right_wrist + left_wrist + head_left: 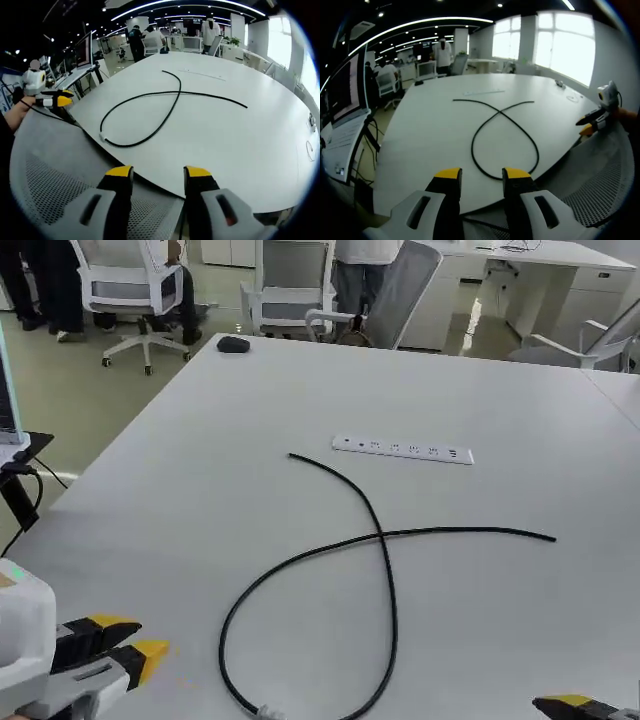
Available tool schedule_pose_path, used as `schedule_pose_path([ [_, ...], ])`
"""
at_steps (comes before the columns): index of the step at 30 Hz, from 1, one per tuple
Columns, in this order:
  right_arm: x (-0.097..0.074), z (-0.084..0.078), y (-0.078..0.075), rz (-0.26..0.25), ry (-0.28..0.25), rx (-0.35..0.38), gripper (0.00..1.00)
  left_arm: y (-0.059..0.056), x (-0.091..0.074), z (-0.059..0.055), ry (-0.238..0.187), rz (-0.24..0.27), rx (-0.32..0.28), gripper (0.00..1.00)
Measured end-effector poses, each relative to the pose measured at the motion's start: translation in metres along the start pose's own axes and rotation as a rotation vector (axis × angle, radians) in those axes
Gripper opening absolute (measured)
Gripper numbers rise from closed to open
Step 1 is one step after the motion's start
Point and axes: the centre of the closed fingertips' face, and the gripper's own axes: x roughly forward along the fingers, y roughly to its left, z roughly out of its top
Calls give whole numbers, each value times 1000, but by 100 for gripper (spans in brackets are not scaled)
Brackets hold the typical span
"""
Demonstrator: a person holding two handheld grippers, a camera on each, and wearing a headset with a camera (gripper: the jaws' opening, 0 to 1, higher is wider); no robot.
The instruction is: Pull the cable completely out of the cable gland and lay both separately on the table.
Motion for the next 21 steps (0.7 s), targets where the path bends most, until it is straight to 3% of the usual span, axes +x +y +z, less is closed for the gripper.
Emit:
schedule_pose_path([
  [21, 0, -1, 2, 10, 8, -4, 47, 0, 1, -3, 17, -10, -11, 26],
])
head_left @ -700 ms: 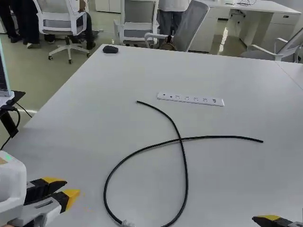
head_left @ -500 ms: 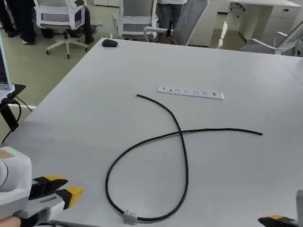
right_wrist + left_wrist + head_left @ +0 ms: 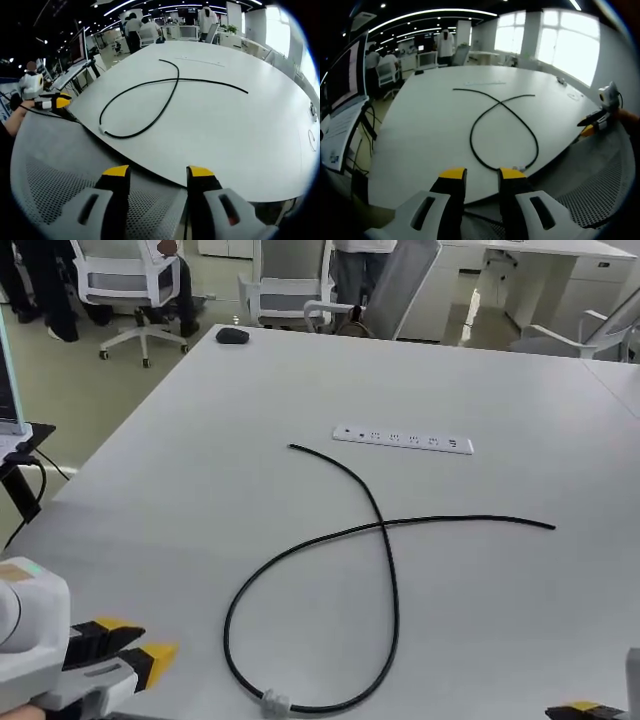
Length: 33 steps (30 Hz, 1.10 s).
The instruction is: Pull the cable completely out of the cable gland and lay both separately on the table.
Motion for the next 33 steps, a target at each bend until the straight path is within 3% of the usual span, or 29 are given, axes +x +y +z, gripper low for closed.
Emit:
schedule_pose_path([
  [26, 0, 0, 2, 13, -3, 11, 47, 0, 0, -3, 14, -4, -6, 27],
  [28, 1, 0, 2, 14, -4, 13, 47, -1, 1, -7, 41, -6, -7, 26],
  [31, 1, 0, 2, 14, -5, 14, 47, -1, 1, -4, 20, -9, -10, 27],
  [33, 1, 0, 2, 15, -5, 15, 47, -2, 1, -6, 35, -13, -7, 27],
])
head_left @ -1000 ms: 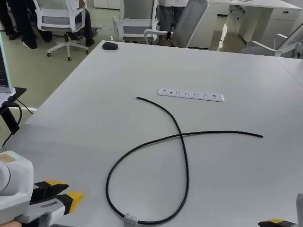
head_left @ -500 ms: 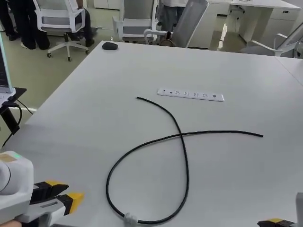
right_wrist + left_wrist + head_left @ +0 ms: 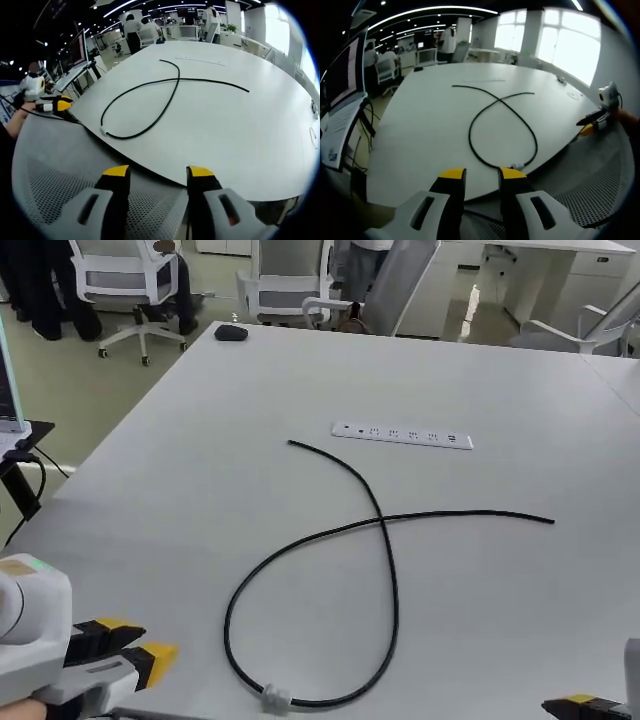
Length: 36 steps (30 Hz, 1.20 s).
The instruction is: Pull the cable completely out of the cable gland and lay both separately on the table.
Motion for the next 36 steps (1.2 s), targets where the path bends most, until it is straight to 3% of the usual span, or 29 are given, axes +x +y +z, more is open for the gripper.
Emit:
schedule_pose_path([
  [3, 0, 0, 0, 2, -2, 3, 47, -1, 1, -1, 7, -4, 11, 27],
  [5, 0, 0, -1, 0, -3, 6, 47, 1, -1, 4, -17, 13, 20, 26],
  [8, 0, 0, 0, 3, -3, 4, 47, -3, 0, 3, -4, -11, 34, 27],
  [10, 0, 1, 0, 5, -5, 7, 47, -5, 1, 7, -11, -22, 72, 28],
  [13, 1, 1, -2, 1, -5, 4, 47, -10, 3, 3, 28, -48, 126, 29],
  [17, 1, 1, -2, 2, -5, -4, 47, -17, 3, 3, 36, -76, 176, 27],
  [25, 2, 2, 0, 13, -9, 0, 47, -37, 10, -2, 156, -189, 432, 27],
  [32, 2, 3, 0, 16, -14, 4, 47, -49, 18, -19, 262, -278, 542, 26],
  [36, 2, 3, 0, 17, -15, 3, 47, -50, 26, -16, 279, -294, 626, 24],
])
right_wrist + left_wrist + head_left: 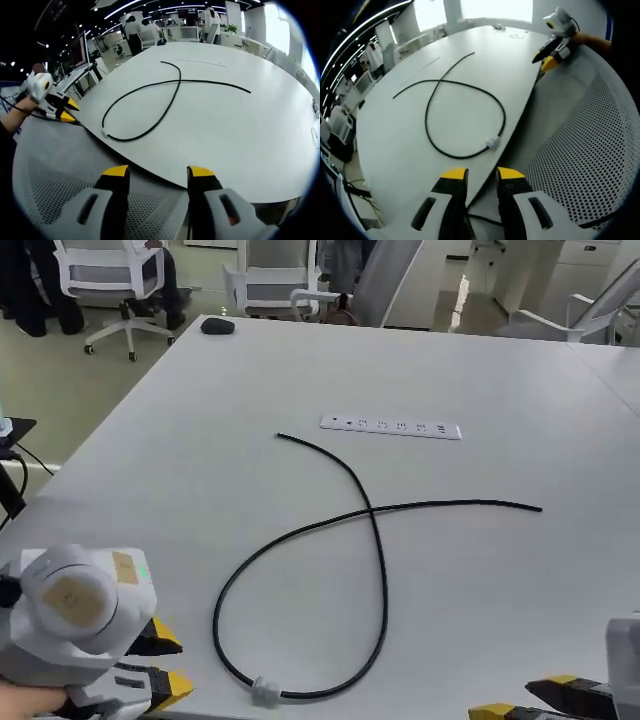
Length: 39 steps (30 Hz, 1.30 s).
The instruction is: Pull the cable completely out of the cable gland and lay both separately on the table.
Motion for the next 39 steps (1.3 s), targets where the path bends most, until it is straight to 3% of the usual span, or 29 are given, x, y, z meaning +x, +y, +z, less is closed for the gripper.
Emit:
schedule_pose_path([
  [4, 0, 1, -1, -5, -5, -12, 46, 3, 9, 9, 25, -31, 94, 25],
  [5, 0, 3, 0, -5, -10, -24, 46, 1, 14, 10, 46, -52, 143, 26],
  [9, 1, 1, 2, 4, 7, -33, 47, -8, 34, 16, 84, -106, 248, 27],
  [16, 2, 2, 1, 3, 7, -44, 47, -27, 69, 23, 67, -243, 299, 27],
  [18, 2, 1, 1, 1, 8, -41, 47, -22, 74, 23, 86, -243, 285, 25],
  [21, 2, 1, 0, -2, 7, -36, 47, -17, 80, 29, 79, -243, 310, 25],
  [28, 1, 2, -1, -8, 2, -27, 47, -20, 93, 27, 68, -280, 337, 23],
  [33, 1, 0, -2, -7, 12, -24, 47, -22, 96, 16, 96, -281, 374, 22],
  [39, 2, 0, -1, -10, 17, -23, 46, -24, 100, 5, 116, -300, 364, 23],
])
